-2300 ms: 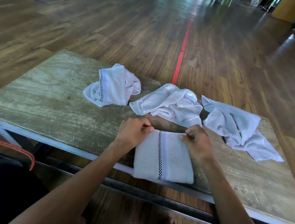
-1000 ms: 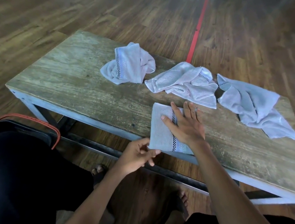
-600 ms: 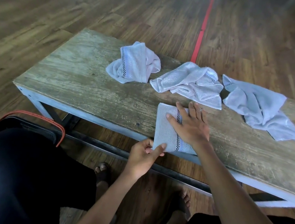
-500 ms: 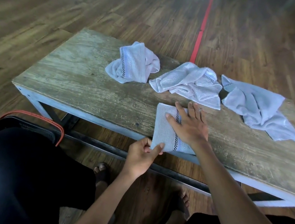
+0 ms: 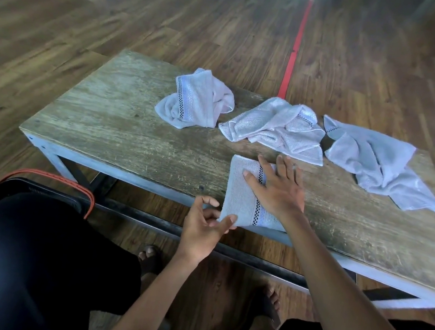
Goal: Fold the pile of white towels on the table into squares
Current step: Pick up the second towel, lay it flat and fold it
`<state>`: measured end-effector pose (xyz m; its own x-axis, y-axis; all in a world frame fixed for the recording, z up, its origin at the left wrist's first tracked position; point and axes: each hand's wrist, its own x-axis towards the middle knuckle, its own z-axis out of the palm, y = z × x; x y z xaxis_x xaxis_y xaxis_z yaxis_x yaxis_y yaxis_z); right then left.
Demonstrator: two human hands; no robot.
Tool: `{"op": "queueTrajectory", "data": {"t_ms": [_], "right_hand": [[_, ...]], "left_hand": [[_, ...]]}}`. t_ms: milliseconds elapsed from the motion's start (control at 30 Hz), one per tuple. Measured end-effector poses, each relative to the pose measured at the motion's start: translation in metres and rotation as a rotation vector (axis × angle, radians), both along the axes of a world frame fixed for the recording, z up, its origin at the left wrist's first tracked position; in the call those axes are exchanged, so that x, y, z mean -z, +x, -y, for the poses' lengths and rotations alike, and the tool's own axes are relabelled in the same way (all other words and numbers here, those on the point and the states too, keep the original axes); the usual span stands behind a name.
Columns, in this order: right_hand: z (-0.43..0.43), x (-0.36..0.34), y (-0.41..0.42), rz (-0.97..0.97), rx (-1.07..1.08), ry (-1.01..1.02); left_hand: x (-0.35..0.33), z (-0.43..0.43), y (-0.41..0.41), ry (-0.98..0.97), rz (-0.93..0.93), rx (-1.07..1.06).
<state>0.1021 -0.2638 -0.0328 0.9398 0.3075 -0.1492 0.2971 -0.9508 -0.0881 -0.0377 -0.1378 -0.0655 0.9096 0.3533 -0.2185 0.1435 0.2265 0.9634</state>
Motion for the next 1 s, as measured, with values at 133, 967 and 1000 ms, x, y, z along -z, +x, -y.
{"op": "queueTrajectory", "data": {"t_ms": [133,967,1000], "right_hand": [[0.013,-0.011,-0.002,-0.064,-0.001,0.365],[0.078,0.008,-0.089,-0.072,0.476,0.704],[0.078,0.009,-0.088,-0.073,0.458,0.668]], "left_hand": [[-0.012,-0.006,0.000,0.243,-0.007,-0.082],[-0.019,0.027,0.086,1.597,0.022,0.599],[-0.019,0.027,0.087,1.590,0.020,0.600]]}}
